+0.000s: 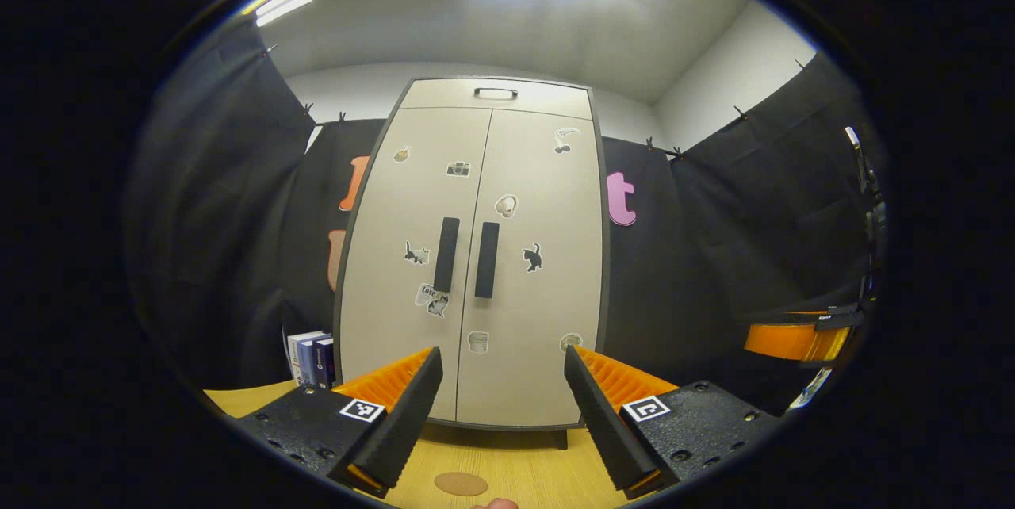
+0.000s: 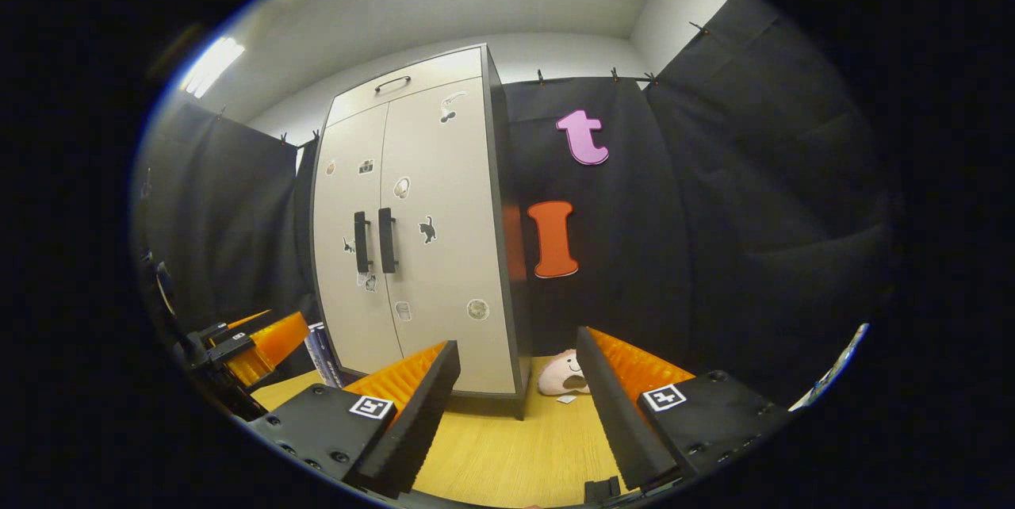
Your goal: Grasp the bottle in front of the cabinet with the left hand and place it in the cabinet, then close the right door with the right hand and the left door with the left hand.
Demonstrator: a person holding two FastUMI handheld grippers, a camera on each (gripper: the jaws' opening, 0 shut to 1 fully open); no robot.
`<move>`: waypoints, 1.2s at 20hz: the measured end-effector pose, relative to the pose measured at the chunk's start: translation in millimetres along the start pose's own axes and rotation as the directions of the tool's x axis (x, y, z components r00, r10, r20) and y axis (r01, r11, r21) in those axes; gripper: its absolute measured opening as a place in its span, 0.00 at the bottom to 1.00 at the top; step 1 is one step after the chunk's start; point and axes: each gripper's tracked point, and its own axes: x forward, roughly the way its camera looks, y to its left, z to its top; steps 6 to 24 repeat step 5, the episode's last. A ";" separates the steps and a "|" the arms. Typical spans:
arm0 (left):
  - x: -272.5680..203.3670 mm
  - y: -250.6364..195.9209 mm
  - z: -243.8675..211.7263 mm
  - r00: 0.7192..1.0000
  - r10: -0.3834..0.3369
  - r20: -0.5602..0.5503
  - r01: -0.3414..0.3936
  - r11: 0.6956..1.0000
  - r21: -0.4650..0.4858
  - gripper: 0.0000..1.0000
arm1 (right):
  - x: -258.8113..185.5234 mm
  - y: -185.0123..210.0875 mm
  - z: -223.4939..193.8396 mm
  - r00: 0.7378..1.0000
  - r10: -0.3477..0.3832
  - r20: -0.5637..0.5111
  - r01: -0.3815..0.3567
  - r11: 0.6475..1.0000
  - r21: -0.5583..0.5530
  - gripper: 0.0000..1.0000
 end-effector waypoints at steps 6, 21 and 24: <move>0.0 -5.4 0.4 1.000 -0.011 0.007 0.012 1.000 -0.012 0.91 | -5.2 -3.6 1.0 1.000 -0.013 0.002 0.013 1.000 -0.011 0.89; 0.0 -5.4 0.4 1.000 -0.011 0.007 0.012 1.000 -0.012 0.91 | -5.2 -3.6 1.0 1.000 -0.013 0.002 0.013 1.000 -0.011 0.89; 0.0 -5.4 0.4 1.000 -0.011 0.007 0.012 1.000 -0.012 0.91 | -5.2 -3.6 1.0 1.000 -0.013 0.002 0.013 1.000 -0.011 0.89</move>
